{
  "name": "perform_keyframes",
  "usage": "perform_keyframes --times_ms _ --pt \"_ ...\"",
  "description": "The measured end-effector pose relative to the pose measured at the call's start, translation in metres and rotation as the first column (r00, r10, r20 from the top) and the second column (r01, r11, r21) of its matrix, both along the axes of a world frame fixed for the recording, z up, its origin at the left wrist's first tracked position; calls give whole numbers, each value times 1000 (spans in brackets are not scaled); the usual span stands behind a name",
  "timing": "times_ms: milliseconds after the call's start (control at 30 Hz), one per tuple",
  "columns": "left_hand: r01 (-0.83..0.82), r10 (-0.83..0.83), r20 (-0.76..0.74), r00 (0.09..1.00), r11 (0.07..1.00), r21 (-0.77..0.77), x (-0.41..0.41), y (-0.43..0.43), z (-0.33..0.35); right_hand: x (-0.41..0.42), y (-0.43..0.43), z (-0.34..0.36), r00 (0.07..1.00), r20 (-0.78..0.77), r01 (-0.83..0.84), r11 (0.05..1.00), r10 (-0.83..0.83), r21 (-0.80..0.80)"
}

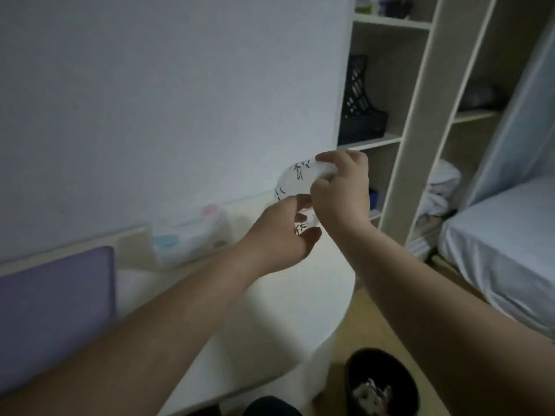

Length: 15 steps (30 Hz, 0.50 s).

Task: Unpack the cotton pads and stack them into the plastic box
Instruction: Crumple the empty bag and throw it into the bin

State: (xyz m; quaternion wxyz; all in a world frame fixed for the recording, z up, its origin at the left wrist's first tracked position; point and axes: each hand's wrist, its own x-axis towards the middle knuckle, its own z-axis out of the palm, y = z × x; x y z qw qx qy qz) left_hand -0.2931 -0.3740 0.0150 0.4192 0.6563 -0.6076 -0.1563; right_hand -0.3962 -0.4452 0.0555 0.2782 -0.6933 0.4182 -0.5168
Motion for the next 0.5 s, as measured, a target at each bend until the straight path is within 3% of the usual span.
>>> perform_keyframes --times_ms 167,300,500 --pt "286 -260 -192 946 950 123 -101 -70 -34 -105 -49 -27 964 -143 232 972 -226 29" --pt "394 -348 -202 916 877 276 -148 -95 -66 -168 -82 -76 913 -268 356 923 -309 148" --pt "301 -251 -175 952 872 387 -183 -101 -133 -239 -110 -205 816 -436 575 609 -380 547"
